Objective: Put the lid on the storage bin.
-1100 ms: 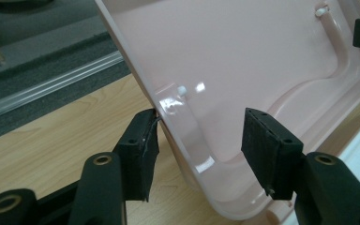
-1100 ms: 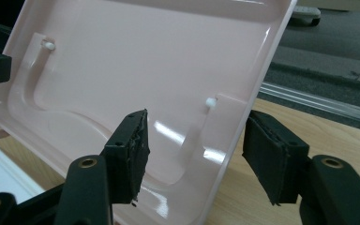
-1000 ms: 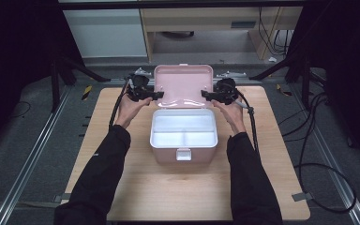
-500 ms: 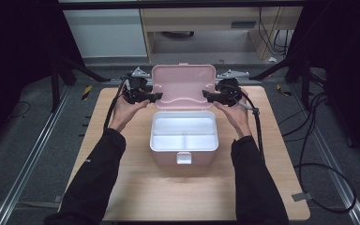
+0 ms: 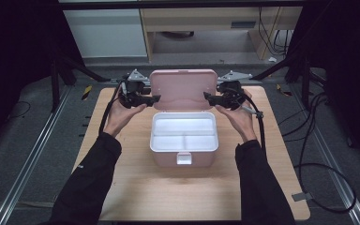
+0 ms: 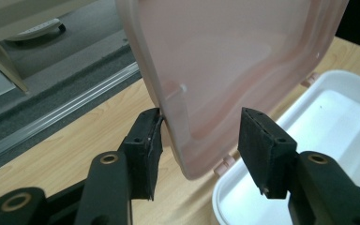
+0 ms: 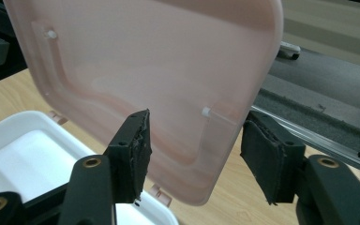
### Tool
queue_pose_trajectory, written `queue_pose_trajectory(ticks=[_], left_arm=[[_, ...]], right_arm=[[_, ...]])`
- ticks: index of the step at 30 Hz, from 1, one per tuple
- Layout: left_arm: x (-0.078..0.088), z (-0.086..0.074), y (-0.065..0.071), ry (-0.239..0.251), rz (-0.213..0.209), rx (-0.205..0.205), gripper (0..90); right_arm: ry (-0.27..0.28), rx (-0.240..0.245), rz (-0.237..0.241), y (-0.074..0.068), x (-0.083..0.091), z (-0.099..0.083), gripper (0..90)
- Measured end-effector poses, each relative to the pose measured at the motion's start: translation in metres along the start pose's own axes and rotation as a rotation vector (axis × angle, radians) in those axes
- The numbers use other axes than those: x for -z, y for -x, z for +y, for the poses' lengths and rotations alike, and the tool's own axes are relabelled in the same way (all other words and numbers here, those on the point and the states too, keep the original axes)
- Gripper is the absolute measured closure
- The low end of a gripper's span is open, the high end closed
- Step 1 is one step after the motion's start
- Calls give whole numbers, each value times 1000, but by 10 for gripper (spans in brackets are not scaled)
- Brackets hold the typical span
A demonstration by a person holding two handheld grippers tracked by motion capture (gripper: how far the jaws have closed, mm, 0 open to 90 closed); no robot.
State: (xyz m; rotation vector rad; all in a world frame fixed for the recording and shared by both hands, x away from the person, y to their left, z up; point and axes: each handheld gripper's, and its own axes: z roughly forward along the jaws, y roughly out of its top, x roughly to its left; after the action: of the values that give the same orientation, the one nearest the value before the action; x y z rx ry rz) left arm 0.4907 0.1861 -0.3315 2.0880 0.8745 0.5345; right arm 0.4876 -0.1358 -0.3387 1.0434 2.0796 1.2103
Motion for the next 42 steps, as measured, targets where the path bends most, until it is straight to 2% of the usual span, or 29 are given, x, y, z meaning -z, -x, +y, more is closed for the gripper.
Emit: queue_pose_trajectory(ticks=[2, 10, 15, 21, 26, 31, 36, 37, 38, 39, 40, 41, 42], left_arm=[[6, -3, 6, -4, 5, -23, 505], [21, -11, 13, -8, -31, -40, 574], [29, -16, 19, -19, -26, -68, 642], [38, -29, 25, -32, -53, -86, 738], [39, -38, 34, -61, -47, -119, 743], [40, -51, 45, -104, -13, -167, 700], [46, -80, 47, -108, -13, -126, 629], [46, -85, 47, -110, -9, -117, 619], [47, -92, 46, -113, -6, -99, 601], [48, -99, 45, -114, -11, -77, 601], [48, -112, 44, -114, -11, -33, 573], [48, -112, 44, -114, -11, -33, 558], [48, -119, 43, -116, -9, -15, 558]], right_arm=[[-7, 10, 4, -3, 8, -2, 460], [-13, 37, 7, -12, 30, -10, 581], [-24, 62, 7, -17, 42, -16, 664], [-28, 94, 28, -23, 59, -29, 778], [-47, 121, 44, -29, 68, -43, 809], [-69, 134, 72, -32, 73, -56, 803], [-94, 119, 71, -34, 76, -77, 755], [-103, 124, 58, -34, 75, -83, 744], [-115, 119, 51, -33, 74, -91, 710], [-115, 119, 51, -33, 74, -91, 710], [-120, 104, 38, -31, 74, -100, 662], [-120, 104, 38, -31, 74, -100, 662], [-116, 97, 25, -29, 75, -105, 625]])
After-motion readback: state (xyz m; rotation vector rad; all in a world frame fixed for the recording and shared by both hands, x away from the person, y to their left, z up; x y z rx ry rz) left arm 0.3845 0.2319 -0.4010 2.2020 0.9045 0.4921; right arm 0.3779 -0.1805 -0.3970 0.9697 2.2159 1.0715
